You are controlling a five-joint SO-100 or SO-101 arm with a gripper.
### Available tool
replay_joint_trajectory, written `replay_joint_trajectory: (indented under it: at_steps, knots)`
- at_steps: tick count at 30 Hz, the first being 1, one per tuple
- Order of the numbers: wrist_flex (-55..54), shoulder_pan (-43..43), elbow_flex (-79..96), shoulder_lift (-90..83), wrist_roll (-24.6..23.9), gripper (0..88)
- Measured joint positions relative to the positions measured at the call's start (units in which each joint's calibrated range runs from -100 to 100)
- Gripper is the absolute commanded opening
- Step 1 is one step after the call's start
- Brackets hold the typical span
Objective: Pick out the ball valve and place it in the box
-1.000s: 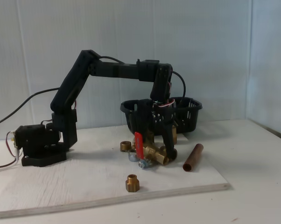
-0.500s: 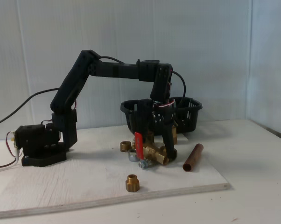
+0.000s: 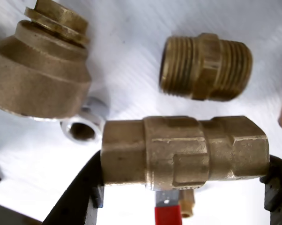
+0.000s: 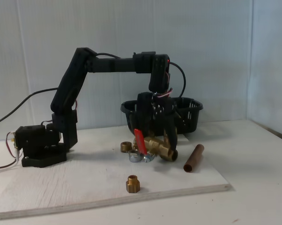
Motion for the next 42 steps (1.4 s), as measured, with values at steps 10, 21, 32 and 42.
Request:
replay_joint_trajectory:
  at_steps: [10, 21, 32, 42]
  knots:
    - [0.0, -1.8, 0.0, -5.1, 0.0, 18.8]
    - [0.2, -6.2, 0.0, -12.4, 0.0, 18.8]
    - [0.3, -12.8, 0.0, -20.8, 0.0, 18.8]
    - [0.3, -21.3, 0.0, -27.6, 0.0, 18.8]
